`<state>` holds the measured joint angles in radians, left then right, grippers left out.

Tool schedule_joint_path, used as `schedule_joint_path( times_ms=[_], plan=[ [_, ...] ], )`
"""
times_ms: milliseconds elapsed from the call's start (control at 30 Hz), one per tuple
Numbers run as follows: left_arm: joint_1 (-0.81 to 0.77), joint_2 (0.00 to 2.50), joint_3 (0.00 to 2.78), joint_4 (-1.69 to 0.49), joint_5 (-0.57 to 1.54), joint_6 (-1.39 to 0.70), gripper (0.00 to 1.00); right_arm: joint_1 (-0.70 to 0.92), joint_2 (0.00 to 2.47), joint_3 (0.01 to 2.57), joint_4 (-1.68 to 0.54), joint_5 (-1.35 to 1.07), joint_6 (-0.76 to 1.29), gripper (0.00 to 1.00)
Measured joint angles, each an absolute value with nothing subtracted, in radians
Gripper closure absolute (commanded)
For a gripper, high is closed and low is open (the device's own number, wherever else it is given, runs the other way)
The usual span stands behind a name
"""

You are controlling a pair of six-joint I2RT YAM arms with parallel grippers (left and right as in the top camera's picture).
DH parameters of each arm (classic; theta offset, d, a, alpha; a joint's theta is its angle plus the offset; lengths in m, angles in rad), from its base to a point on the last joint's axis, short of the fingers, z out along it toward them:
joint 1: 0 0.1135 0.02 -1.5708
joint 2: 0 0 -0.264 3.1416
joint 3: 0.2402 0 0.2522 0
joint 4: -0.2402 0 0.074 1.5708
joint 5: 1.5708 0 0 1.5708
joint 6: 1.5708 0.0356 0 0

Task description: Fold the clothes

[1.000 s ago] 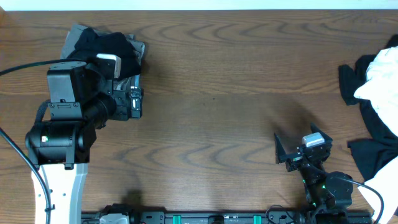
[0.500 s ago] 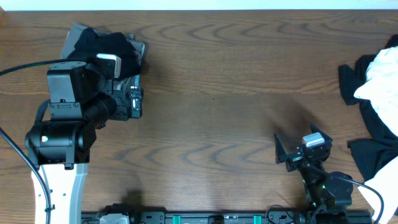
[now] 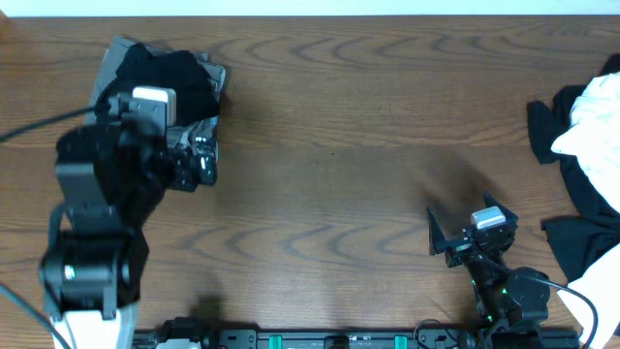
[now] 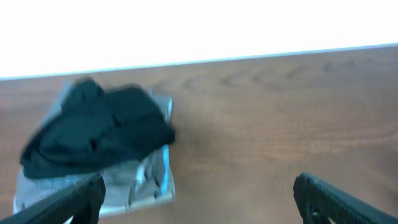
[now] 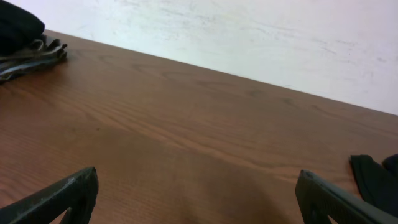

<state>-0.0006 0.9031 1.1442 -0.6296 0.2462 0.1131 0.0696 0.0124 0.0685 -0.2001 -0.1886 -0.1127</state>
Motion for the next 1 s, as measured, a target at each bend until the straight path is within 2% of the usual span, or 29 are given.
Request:
schedule_joint_path(
  times_ms=[233, 467, 700, 1000],
  plan=[
    [-0.014, 0.676, 0.826, -0.399, 0.242, 0.112, 0.02, 0.07, 0.012, 0.068, -0.2, -0.187, -0.113, 0.01],
    [-0.015, 0.434, 0.538, -0.266, 0.236, 0.104, 0.02, 0.07, 0.012, 0.068, -0.2, -0.186, -0.113, 0.01],
    [-0.015, 0.238, 0.388, -0.243, 0.236, 0.102, 0.02, 0.07, 0.012, 0.068, -0.2, -0.186, -0.113, 0.01],
    [-0.015, 0.11, 0.233, -0.129, 0.236, 0.102, 0.02, 0.07, 0.012, 0.068, -0.2, -0.186, -0.113, 0.01]
  ],
)
